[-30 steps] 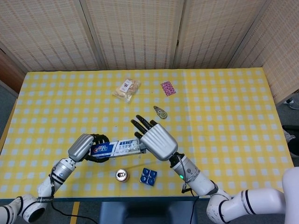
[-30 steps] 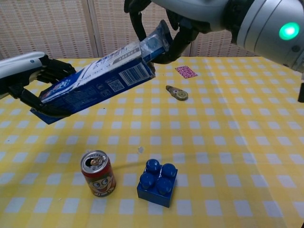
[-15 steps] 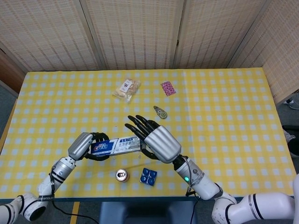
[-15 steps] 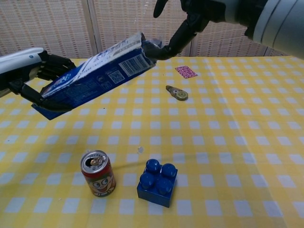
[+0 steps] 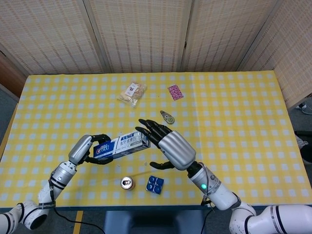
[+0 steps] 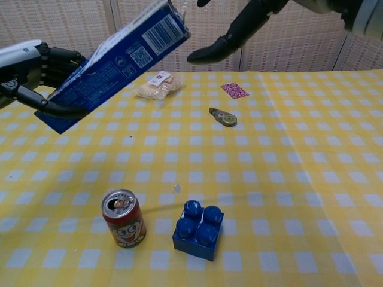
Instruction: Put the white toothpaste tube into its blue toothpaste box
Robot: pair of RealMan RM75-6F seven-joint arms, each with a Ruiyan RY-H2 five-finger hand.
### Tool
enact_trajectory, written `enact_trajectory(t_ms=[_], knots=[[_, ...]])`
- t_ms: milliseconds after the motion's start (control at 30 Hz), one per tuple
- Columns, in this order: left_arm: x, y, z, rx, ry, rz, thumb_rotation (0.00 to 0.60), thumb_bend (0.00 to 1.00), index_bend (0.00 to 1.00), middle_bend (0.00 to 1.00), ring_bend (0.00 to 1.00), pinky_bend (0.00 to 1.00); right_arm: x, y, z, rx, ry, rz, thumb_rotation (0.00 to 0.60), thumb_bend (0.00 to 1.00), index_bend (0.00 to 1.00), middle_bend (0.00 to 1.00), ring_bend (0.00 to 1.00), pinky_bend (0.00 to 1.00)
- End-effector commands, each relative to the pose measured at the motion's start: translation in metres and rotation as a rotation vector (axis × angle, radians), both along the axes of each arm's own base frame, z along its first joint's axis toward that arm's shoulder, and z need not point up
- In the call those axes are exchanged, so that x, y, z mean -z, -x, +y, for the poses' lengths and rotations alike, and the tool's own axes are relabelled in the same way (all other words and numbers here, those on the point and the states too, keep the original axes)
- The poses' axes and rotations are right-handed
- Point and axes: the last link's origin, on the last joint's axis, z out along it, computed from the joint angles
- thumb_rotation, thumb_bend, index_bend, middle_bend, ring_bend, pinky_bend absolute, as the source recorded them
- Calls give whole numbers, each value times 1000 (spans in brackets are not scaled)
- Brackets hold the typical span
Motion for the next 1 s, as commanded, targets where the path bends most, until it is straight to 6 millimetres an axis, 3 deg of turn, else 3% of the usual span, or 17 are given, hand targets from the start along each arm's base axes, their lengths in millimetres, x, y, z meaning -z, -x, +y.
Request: enact_trajectory(t_ms=[33, 200, 600, 867, 1000], knots=[[-3, 2, 0, 3, 5, -40, 600, 222, 738, 783, 619, 749, -15, 8, 3, 23, -23, -87, 600, 205, 0, 0, 0, 192], [-8, 3, 1, 0, 22, -122, 600, 222, 738, 783, 619, 749, -35, 28, 3, 65, -77, -185, 600, 204, 0, 0, 0, 184], [-10, 7, 1, 28, 41, -250, 600, 218, 739, 785, 619, 749, -50, 75, -2, 165, -97, -164, 600, 205, 0, 0, 0, 184], [-5, 20, 0, 13, 16, -319, 600, 216, 743, 789, 620, 749, -49, 121, 3, 161, -42, -13, 600, 204, 0, 0, 0, 184], [-17, 23, 2, -3, -14, -449, 600, 215, 744, 789, 620, 749, -47, 147, 8, 191, -26, 74, 600, 204, 0, 0, 0, 184]])
